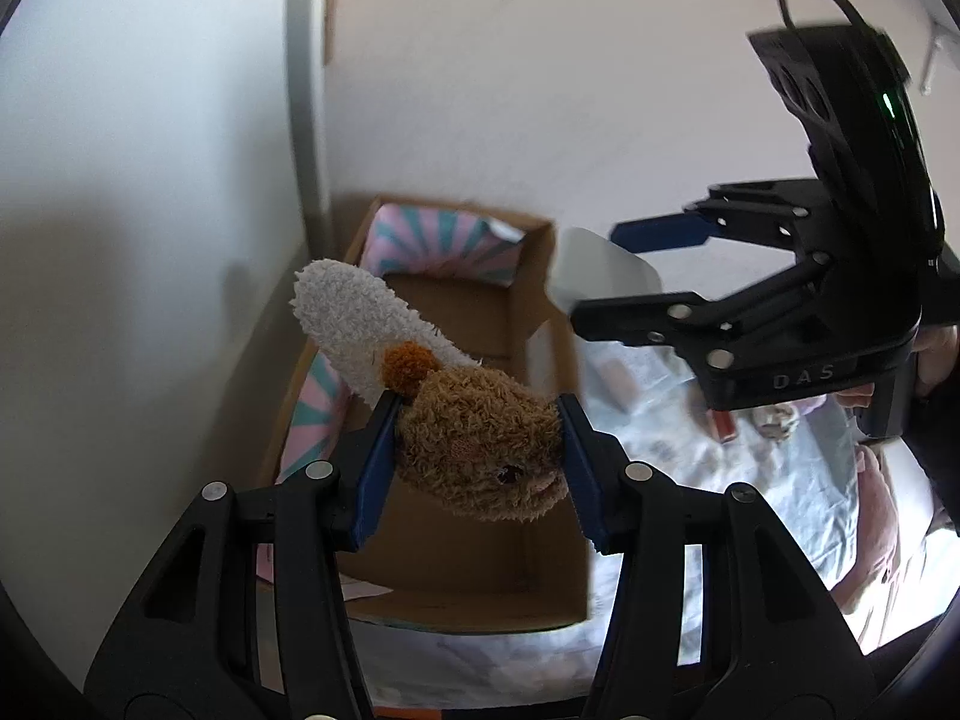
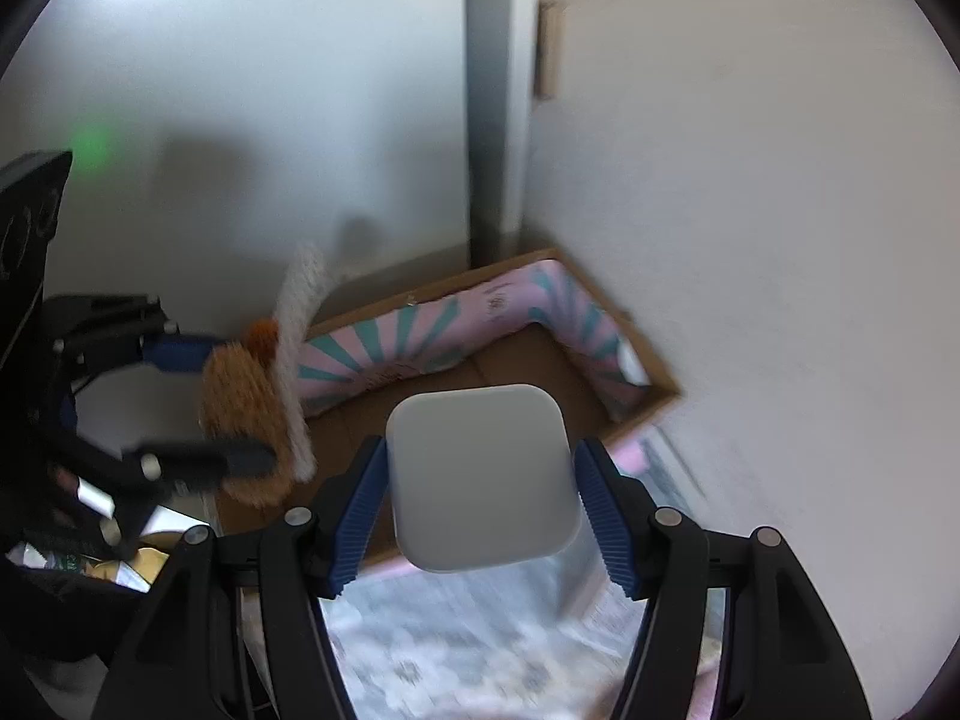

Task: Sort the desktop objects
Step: 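Carry the bear and white pad into the striped box and release both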

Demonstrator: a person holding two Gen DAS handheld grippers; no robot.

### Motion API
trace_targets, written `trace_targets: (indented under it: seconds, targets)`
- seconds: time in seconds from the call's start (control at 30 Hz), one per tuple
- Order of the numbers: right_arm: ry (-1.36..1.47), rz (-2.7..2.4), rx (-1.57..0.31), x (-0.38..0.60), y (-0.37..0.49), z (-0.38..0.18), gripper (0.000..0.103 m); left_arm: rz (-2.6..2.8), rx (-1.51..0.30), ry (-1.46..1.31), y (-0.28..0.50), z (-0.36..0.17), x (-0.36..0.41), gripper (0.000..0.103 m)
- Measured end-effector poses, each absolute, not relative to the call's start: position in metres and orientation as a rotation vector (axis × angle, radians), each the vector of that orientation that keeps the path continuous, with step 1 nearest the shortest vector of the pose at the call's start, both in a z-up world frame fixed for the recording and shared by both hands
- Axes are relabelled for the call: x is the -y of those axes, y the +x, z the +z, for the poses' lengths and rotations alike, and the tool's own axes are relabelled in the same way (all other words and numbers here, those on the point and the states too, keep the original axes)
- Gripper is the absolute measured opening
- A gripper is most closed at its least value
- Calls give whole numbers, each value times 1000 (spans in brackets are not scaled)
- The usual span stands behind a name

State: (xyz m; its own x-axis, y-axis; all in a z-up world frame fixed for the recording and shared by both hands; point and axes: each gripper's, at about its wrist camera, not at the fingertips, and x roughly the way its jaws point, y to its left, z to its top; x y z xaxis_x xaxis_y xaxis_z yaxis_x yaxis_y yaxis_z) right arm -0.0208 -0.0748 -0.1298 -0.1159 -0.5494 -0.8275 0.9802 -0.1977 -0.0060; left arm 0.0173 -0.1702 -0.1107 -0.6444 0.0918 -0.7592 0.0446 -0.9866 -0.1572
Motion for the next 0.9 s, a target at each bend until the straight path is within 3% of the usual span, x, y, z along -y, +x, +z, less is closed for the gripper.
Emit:
trace_targets:
  seconds: [0.33, 0.9]
  targets:
    - [928, -1529, -759, 121, -24, -177, 59, 2748, 270, -1415, -2, -157, 187, 47]
    - [962, -1512, -754, 132, -32, -190, 59, 2710, 272, -1461, -8, -168, 194, 48]
